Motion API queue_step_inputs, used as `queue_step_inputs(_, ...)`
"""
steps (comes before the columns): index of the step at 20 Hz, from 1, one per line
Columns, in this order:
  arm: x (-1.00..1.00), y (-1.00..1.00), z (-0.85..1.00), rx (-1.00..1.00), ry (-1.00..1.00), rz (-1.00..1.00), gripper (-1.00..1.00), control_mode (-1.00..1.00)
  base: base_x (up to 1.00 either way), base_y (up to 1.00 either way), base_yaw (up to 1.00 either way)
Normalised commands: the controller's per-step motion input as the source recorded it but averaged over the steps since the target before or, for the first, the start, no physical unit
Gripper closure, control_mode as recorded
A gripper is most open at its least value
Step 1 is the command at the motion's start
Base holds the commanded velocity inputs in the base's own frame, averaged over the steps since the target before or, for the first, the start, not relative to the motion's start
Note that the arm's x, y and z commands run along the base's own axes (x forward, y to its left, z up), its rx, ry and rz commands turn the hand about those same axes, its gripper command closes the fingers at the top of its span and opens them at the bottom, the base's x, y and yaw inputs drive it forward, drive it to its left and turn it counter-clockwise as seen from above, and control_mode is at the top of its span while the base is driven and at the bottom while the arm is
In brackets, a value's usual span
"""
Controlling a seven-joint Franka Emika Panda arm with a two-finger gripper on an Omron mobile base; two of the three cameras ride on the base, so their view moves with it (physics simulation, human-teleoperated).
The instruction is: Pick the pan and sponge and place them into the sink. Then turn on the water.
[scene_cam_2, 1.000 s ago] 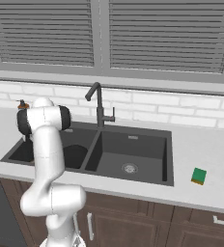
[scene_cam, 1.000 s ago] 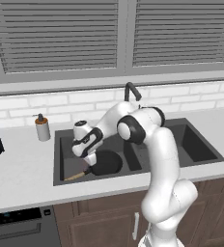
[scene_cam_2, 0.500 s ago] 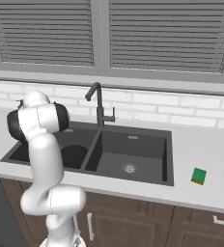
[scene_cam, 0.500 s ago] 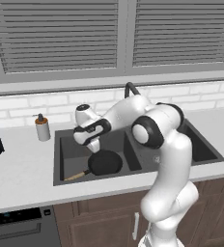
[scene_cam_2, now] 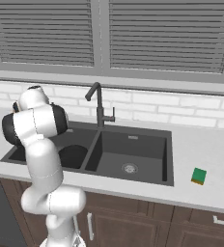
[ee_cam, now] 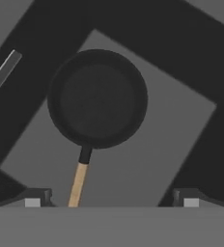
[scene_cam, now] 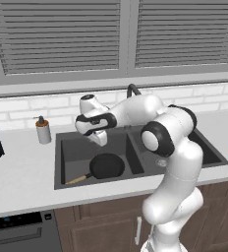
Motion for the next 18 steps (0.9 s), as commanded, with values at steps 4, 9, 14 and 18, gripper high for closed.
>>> queue_step_inputs(4, 0.0, -0.18, 0.0, 0.0, 0.0, 0.06, -1.0, -1.0, 0.0, 0.0, 0.0)
queue_step_inputs(9, -0.17, -0.24, 0.02, 0.07, 0.0, 0.23, -1.0, -1.0, 0.0, 0.0, 0.0)
queue_step_inputs(14, -0.51, -0.23, 0.07, 0.0, 0.0, 0.48, -1.0, -1.0, 0.0, 0.0, 0.0)
queue_step_inputs(18, -0.53, -0.36, 0.0, 0.0, 0.0, 0.5, -1.0, -1.0, 0.0, 0.0, 0.0)
